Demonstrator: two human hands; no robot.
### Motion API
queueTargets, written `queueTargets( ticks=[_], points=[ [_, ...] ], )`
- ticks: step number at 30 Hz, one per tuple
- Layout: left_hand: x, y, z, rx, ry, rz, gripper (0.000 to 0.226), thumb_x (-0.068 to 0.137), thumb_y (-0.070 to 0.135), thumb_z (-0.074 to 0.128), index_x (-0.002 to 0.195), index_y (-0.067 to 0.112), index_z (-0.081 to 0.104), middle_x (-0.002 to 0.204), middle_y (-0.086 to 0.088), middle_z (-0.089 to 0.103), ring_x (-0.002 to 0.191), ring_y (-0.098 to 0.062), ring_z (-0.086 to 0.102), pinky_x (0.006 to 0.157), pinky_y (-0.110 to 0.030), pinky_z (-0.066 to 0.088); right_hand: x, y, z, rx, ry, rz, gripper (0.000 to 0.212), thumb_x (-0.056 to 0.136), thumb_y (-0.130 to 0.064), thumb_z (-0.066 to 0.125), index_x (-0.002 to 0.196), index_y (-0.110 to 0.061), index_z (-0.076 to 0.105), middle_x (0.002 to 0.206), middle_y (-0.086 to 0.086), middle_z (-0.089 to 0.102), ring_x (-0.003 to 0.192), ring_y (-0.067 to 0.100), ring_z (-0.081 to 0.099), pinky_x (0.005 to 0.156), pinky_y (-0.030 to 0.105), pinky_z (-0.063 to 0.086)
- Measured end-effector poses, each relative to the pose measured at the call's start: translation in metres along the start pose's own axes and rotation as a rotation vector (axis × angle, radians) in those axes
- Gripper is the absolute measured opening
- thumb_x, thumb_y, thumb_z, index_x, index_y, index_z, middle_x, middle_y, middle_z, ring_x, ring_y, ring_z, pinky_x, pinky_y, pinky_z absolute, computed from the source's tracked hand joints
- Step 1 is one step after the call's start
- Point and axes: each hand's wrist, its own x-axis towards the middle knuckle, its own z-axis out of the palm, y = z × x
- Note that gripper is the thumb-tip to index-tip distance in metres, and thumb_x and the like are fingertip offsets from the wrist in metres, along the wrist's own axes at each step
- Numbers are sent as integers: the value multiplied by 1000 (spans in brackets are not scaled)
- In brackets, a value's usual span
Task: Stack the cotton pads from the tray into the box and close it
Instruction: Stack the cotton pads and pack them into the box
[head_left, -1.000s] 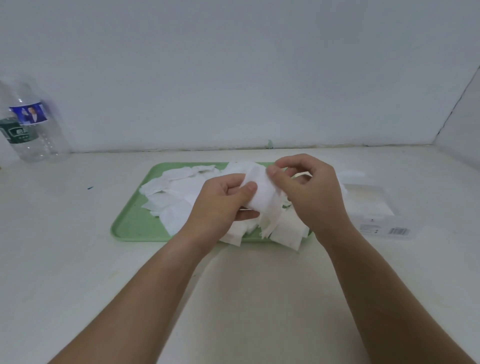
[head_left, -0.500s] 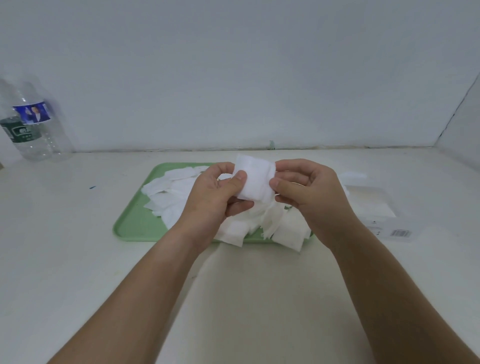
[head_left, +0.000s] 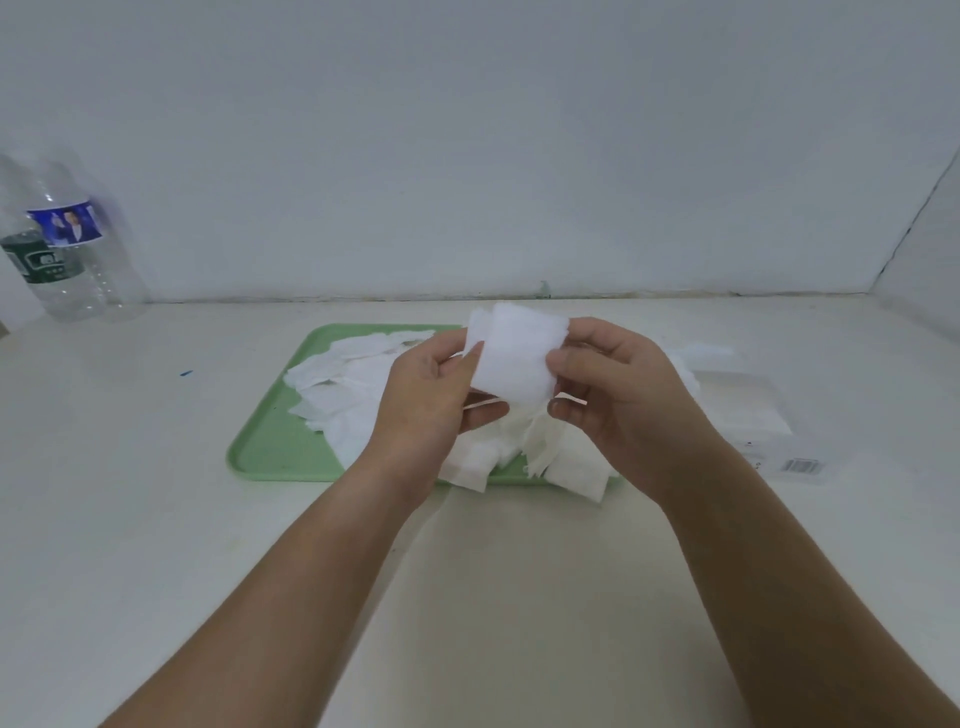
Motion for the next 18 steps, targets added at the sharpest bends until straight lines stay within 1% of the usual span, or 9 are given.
queueTargets(
  ticks=[2,4,7,8,10,12,14,16,18],
  points=[
    [-2,1,2,-6,-25,1,25,102,10,52,108,20,74,99,-3,78,89,-17,74,70,-24,58,2,4,1,-57,68,15,18,91,-2,64,106,-10,71,80,2,66,69,14,58,62,26,47],
    [-3,2,3,-35,-41,-10,30,102,9,52,99,26,77,99,-4,78,88,-18,74,68,-24,58,2,6,2,-96,125,24,22,89,-5,68,110,-9,71,79,2,66,67,14,57,61,27,45],
    [-3,4,4,-95,-46,-26,33,101,9,52,92,24,80,96,-9,74,86,-22,68,64,-25,58,3,7,3,-106,172,11,21,87,-3,69,107,-8,71,74,1,67,63,13,56,62,28,44],
    [-3,4,4,-107,-44,-35,31,101,9,51,94,21,79,94,-11,73,85,-22,66,64,-26,58,2,7,3,-117,186,3,19,87,-2,68,105,-8,72,73,0,67,62,13,56,63,29,44],
    [-2,5,5,-126,-30,-58,27,103,13,49,101,13,76,93,-9,74,83,-21,69,62,-27,59,2,6,5,-146,213,-7,17,87,-2,68,102,-9,72,73,0,68,61,13,56,64,30,45],
    [-1,6,6,-150,-17,-91,30,106,24,47,101,12,74,92,-9,75,83,-21,72,62,-30,59,2,6,5,-157,239,-12,15,86,-1,69,99,-9,72,73,1,68,61,13,56,65,31,46],
    [-1,4,5,-108,-38,-85,32,105,33,50,103,13,74,93,-7,75,84,-19,73,65,-30,59,2,7,5,-167,265,-12,13,85,-1,70,96,-9,71,71,2,68,61,13,57,65,31,47],
    [-2,1,4,-4,-82,-18,22,100,26,60,111,12,73,98,-5,77,91,-20,74,71,-28,60,1,7,6,-190,274,-22,12,84,-2,72,94,-9,70,67,1,66,61,13,60,65,30,50],
    [-2,-2,2,59,-75,28,20,97,14,64,116,12,71,103,-6,77,96,-21,74,74,-27,60,0,7,6,-257,297,-61,9,85,-7,74,93,-9,70,67,-1,66,60,12,62,62,27,52]
  ],
)
